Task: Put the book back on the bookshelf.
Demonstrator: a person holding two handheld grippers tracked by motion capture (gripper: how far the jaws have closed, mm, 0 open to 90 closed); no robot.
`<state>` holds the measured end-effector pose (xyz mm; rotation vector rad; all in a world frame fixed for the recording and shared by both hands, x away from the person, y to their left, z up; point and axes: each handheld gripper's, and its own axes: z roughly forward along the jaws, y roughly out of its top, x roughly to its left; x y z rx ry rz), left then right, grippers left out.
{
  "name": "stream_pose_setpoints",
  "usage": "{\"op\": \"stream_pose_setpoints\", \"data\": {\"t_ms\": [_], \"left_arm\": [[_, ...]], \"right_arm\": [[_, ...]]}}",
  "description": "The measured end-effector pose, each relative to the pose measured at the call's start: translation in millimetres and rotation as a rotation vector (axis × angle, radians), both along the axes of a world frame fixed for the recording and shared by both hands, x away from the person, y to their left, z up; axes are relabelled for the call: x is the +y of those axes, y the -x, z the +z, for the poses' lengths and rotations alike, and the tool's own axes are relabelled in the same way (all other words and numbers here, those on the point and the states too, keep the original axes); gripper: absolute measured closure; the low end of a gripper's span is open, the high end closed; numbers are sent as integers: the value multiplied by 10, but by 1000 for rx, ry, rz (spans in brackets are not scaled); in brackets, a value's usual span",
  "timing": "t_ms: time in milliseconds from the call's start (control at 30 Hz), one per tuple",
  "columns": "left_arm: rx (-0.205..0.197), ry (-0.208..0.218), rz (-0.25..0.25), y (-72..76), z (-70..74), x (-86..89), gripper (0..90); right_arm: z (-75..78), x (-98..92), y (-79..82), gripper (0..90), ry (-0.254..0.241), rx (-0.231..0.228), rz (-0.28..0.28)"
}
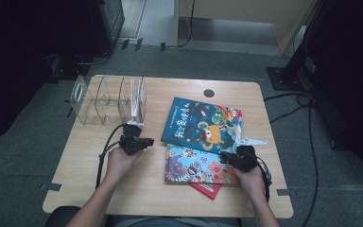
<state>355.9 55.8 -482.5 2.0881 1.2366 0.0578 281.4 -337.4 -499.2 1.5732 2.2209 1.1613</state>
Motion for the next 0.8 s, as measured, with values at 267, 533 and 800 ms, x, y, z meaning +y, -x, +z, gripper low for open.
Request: {"op": "stream_pose_setpoints", "data": {"t_ms": [267,533,800], "left_arm": [[3,-8,-9,-83,-50,-118,900],[24,-8,-7,-180,-124,-189,894],[38,6,-30,-206,-174,-267,891]], "right_arm": [[31,-105,-46,900,-1,-26,-27],[68,-362,-136,900,44,-58,-135],[48,-549,-343,900,65,-83,-236]]}}
